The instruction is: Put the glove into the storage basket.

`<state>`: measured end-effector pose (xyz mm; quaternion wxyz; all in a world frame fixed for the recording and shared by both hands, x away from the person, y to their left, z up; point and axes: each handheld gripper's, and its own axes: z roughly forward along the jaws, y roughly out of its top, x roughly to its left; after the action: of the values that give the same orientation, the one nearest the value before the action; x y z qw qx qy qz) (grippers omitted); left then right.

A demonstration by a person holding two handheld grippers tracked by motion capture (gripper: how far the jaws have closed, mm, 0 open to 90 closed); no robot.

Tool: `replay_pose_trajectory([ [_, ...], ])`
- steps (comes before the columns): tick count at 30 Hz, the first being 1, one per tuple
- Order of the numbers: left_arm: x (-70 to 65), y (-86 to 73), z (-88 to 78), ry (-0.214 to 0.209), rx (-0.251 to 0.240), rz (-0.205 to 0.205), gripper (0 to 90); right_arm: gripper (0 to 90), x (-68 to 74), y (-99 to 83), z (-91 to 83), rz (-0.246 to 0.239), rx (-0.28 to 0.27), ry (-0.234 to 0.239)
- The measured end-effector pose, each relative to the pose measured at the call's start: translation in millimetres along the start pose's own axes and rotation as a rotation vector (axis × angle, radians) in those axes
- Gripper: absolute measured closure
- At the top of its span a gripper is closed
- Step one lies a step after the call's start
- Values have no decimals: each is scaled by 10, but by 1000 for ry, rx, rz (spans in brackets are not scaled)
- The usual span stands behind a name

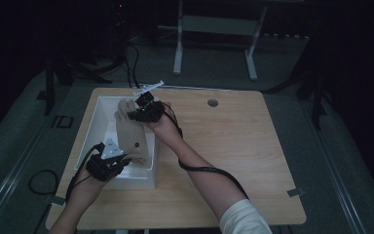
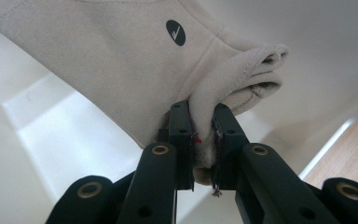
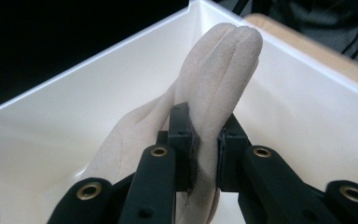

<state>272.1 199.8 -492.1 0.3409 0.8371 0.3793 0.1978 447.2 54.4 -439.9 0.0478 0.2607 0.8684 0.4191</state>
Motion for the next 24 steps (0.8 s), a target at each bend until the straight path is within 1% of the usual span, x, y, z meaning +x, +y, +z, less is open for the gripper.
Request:
replay_pose_trajectory([
  [3, 3, -56, 33, -14, 0, -17, 816, 795, -27, -54, 60, 7, 26, 7],
  [5, 10, -79, 58, -17, 7, -27, 816, 793, -28, -67, 87, 0, 41, 7],
  [6, 17, -87, 80, -15, 16, -27, 813, 789, -26, -67, 102, -6, 51, 4],
  [7, 24, -89, 101, -21, 28, -32, 805, 767, -21, -61, 113, -13, 55, 5],
  [8, 41, -86, 136, -30, 59, -40, 789, 730, -19, -57, 125, -14, 59, 12],
  [9, 46, -88, 156, -23, 61, -44, 741, 670, -18, -50, 142, -15, 74, 18],
  [10, 54, -89, 174, -27, 68, -55, 694, 630, -14, -44, 144, -12, 72, 9],
  [11, 60, -87, 186, -33, 76, -65, 633, 569, -20, -37, 139, -8, 65, 6],
  [12, 61, -86, 195, -24, 74, -74, 582, 512, -26, -30, 132, -5, 63, 7],
  [13, 66, -84, 192, -21, 69, -85, 542, 490, -33, -23, 114, -6, 57, -1],
  [14, 74, -84, 192, -25, 64, -101, 511, 488, -41, -21, 98, -7, 51, -5],
  [15, 76, -82, 190, -12, 58, -116, 486, 473, -57, -18, 77, -4, 48, 1],
  [16, 70, -82, 184, 0, 45, -121, 468, 456, -71, -17, 47, 5, 42, 5],
  [17, 67, -77, 172, 4, 30, -125, 447, 442, -78, -19, 27, 4, 34, 6],
  [18, 62, -70, 166, 10, 23, -139, 413, 421, -85, -22, -5, 4, 30, 13],
  [20, 55, -50, 153, 3, 0, -161, 332, 379, -93, -31, -56, 8, 21, 24],
  [21, 53, -37, 148, 11, -7, -176, 286, 348, -92, -37, -80, 4, 17, 29],
  [23, 50, -7, 131, 2, -27, -194, 198, 279, -93, -46, -126, -4, 13, 35],
  [24, 48, 11, 123, -3, -30, -196, 158, 235, -97, -54, -161, -9, 17, 54],
])
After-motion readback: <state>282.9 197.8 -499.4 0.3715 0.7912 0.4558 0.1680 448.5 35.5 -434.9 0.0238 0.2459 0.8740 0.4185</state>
